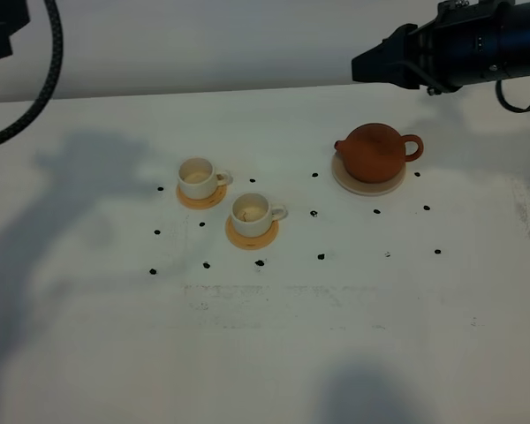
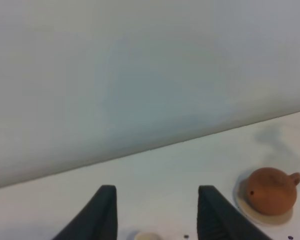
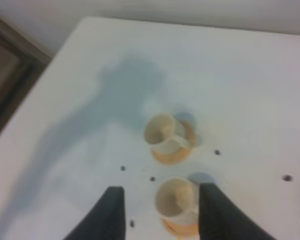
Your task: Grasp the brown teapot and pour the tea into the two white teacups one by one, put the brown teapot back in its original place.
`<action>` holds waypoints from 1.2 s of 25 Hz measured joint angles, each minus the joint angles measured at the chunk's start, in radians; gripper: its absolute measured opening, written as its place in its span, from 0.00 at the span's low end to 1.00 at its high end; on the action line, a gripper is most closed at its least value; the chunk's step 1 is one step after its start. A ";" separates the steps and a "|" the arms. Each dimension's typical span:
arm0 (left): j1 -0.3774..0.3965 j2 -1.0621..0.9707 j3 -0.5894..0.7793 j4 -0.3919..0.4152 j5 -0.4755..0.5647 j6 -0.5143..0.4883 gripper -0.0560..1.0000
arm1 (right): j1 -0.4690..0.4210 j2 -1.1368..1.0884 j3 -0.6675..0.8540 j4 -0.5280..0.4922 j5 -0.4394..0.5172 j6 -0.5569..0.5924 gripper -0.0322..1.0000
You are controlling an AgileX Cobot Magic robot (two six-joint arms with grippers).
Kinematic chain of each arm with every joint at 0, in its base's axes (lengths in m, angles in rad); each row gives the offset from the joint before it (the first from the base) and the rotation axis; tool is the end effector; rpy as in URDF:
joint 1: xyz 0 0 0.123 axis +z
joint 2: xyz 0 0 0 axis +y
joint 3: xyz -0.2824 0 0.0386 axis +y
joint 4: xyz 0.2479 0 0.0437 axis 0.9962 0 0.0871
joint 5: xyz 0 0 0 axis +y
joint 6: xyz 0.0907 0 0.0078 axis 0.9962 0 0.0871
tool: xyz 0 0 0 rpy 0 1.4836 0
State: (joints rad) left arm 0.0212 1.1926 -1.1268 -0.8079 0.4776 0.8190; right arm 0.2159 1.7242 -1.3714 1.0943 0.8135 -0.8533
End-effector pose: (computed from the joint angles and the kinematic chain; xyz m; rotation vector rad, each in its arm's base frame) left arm 0.2638 -0.0247 0.3997 0.2760 1.8617 -0.2574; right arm 0.3598 0.1392 0.3058 -0.5283 2.1934 0.9521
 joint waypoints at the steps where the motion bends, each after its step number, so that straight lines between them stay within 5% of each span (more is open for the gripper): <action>1: 0.000 -0.018 0.000 0.041 0.008 -0.061 0.46 | 0.000 -0.007 0.000 -0.026 -0.001 0.016 0.36; 7: 0.000 -0.131 0.000 0.306 0.087 -0.326 0.46 | 0.000 -0.032 0.000 -0.186 -0.002 0.089 0.36; 14: 0.000 -0.267 0.000 0.479 0.278 -0.521 0.46 | 0.000 -0.034 0.000 -0.265 -0.002 0.122 0.36; 23: 0.000 -0.398 0.031 0.589 0.506 -0.652 0.46 | 0.000 -0.034 0.000 -0.273 -0.022 0.123 0.36; 30: 0.000 -0.542 0.216 0.595 0.525 -0.671 0.46 | 0.000 -0.034 0.000 -0.280 -0.037 0.120 0.36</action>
State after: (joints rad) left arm 0.0212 0.6510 -0.9104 -0.2129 1.0023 0.1482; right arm 0.2159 1.6906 -1.3714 0.8147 0.7769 -0.7330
